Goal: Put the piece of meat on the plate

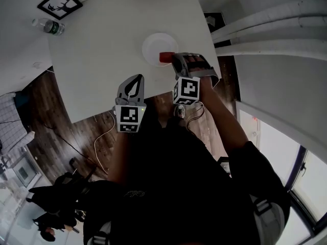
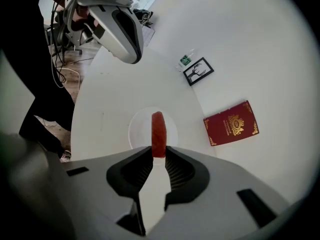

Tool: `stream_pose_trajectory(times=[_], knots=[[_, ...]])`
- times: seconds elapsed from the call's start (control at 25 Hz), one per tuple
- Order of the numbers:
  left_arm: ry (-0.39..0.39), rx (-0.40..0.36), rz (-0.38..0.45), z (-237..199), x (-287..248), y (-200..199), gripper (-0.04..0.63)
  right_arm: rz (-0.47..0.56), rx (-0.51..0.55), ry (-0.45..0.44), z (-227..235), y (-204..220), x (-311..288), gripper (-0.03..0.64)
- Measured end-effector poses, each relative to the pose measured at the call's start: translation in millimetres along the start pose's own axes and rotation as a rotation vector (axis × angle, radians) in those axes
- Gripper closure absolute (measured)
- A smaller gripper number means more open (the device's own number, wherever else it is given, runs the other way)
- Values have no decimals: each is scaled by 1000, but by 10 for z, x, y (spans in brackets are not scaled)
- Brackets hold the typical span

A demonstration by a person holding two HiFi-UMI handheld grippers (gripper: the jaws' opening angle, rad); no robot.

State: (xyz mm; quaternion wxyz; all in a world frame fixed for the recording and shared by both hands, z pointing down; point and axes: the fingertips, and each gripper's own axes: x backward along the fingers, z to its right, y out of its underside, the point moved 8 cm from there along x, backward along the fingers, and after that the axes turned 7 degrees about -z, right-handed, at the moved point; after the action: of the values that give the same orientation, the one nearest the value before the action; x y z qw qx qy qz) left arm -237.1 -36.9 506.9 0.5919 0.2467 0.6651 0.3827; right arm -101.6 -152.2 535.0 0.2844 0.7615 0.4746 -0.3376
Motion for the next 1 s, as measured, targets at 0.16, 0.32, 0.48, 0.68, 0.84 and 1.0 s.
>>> stream_pose_trajectory(times=[0.16,0.32,0.48,0.68,0.84,1.0], knots=[[21,5,-14,-47,-16,66,594,-33,-2,-5,-2,-59,-148,528],[33,30,-15,-69,-5,113,594,-60,11,-2,-8,-92,-267,528],[38,90,-22,-120,-22,202,594,-90,26,4,-5,-131,-365,528],[26,100,-45,-172,-57,257,594,-133,54,17,17,-169,-452,528],[28,89,-46,-160,-80,243,594,-142,67,30,48,-187,-518,528],[39,71,-57,-199,-97,241,594,-154,77,30,45,-224,-569,526]])
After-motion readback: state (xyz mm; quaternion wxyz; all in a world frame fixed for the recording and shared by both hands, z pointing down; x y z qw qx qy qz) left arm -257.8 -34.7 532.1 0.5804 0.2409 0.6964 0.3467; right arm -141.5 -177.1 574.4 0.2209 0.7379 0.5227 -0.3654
